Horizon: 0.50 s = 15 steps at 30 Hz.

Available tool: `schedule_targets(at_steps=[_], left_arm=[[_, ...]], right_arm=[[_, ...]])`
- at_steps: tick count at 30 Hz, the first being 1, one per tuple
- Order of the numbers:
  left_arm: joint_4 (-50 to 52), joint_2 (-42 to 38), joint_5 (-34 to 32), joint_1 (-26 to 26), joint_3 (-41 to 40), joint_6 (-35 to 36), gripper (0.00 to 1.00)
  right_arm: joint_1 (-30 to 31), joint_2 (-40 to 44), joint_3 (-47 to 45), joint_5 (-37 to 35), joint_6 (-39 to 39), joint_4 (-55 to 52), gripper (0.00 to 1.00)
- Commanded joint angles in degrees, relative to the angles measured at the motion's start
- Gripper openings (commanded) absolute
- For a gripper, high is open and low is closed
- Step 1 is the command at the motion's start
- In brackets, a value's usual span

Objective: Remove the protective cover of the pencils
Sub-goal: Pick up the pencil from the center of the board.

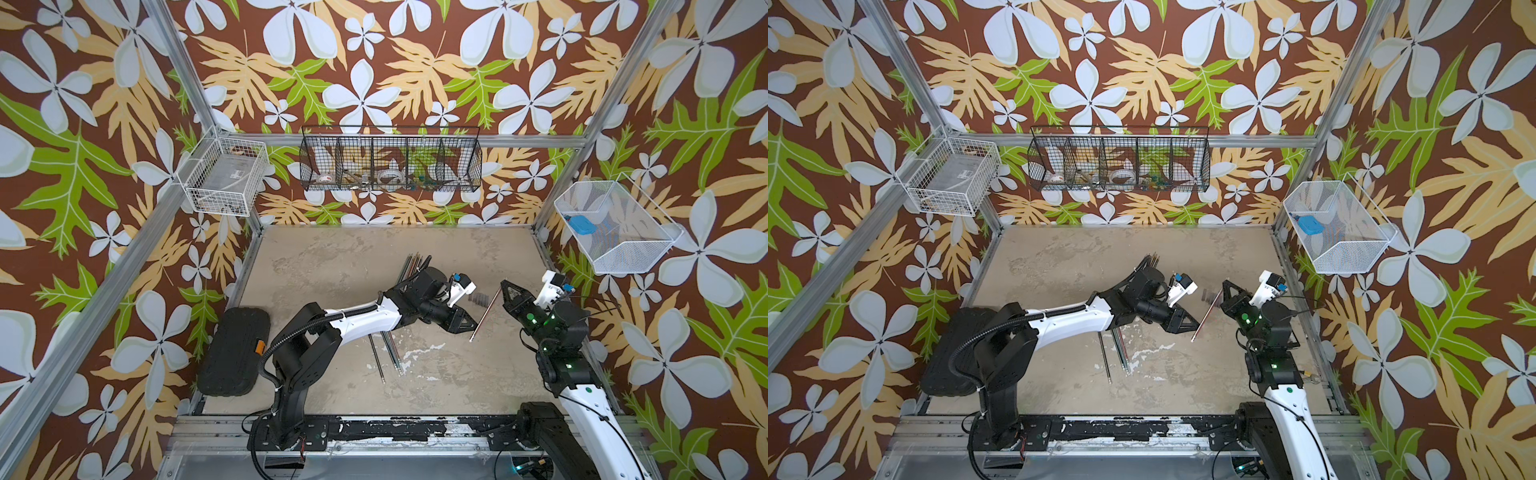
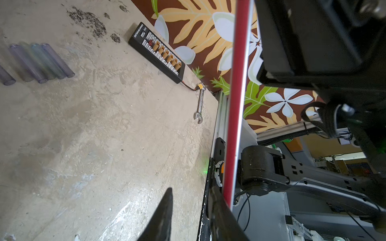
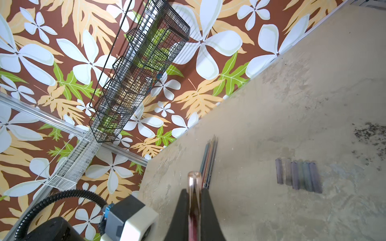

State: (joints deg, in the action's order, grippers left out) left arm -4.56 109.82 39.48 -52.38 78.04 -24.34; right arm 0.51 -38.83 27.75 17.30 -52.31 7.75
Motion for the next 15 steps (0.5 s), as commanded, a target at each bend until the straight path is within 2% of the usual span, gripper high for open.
schedule_targets(at_steps=[1,9,15], left_arm=[[-0.2,-0.2,0.0,-0.1,0.4,0.5,0.31],[3.8,-0.5,-2.6,-0.1,2.3,3.4,0.31],[3.9,-0.4,-1.8,-0.1,2.5,3.2,0.31]], right_arm=[[0.2,-0.2,0.1,-1.6,-1.2,1.5,0.00],[0.3,0.4,1.8,-4.9,4.8,-7.3,0.00],[0.2,1.8,-1.2,-7.3,4.5,-6.2,0.00]])
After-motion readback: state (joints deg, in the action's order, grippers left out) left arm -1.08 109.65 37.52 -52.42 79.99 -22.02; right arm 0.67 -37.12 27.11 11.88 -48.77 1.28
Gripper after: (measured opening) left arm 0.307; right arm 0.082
